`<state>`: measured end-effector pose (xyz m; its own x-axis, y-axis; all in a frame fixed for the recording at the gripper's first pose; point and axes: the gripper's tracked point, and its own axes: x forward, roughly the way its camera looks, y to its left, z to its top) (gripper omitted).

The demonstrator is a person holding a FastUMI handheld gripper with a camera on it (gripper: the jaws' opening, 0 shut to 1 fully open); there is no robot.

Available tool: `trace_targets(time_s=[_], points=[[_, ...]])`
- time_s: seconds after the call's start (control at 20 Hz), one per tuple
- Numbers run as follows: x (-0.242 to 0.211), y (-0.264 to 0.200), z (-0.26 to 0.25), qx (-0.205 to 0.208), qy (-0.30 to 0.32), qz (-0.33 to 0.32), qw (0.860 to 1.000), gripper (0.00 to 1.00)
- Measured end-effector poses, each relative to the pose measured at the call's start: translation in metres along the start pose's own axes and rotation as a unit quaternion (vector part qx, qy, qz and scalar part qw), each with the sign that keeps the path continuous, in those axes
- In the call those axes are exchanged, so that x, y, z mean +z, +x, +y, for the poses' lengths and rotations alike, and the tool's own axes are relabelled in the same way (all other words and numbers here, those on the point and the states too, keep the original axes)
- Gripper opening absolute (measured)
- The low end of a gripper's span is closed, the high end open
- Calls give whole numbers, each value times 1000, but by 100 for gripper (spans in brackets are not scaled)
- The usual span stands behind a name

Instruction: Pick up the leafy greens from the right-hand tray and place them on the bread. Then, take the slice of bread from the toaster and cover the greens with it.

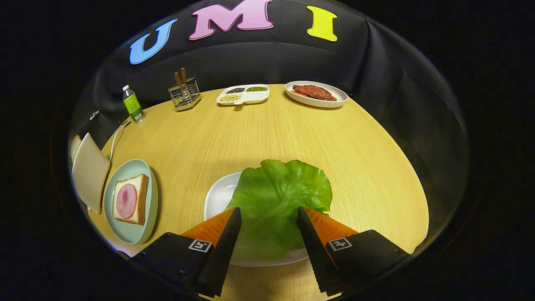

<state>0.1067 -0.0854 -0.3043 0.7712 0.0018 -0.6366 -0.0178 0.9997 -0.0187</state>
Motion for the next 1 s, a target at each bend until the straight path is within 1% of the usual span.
trace_targets(time_s=[0.1, 0.15, 0.2, 0.3, 0.35, 0.4, 0.45, 0.5, 0.6, 0.75, 1.0], points=[[0, 1, 1, 7, -4, -1, 1000, 70], [0, 1, 2, 10, -7, 0, 1000, 51], [-1, 0, 2, 13, -6, 0, 1000, 48], [-2, 0, 4, 20, 10, 10, 1000, 30], [-1, 2, 0, 19, 16, 14, 1000, 28], [0, 2, -2, 24, 37, 19, 999, 26], [1, 1, -1, 32, 49, 22, 998, 11], [0, 2, 1, 42, 57, 28, 997, 11], [2, 3, 0, 50, 67, 39, 996, 7], [14, -7, 1, 44, 63, 31, 997, 6], [56, -44, 8, 24, 46, -4, 999, 6]])
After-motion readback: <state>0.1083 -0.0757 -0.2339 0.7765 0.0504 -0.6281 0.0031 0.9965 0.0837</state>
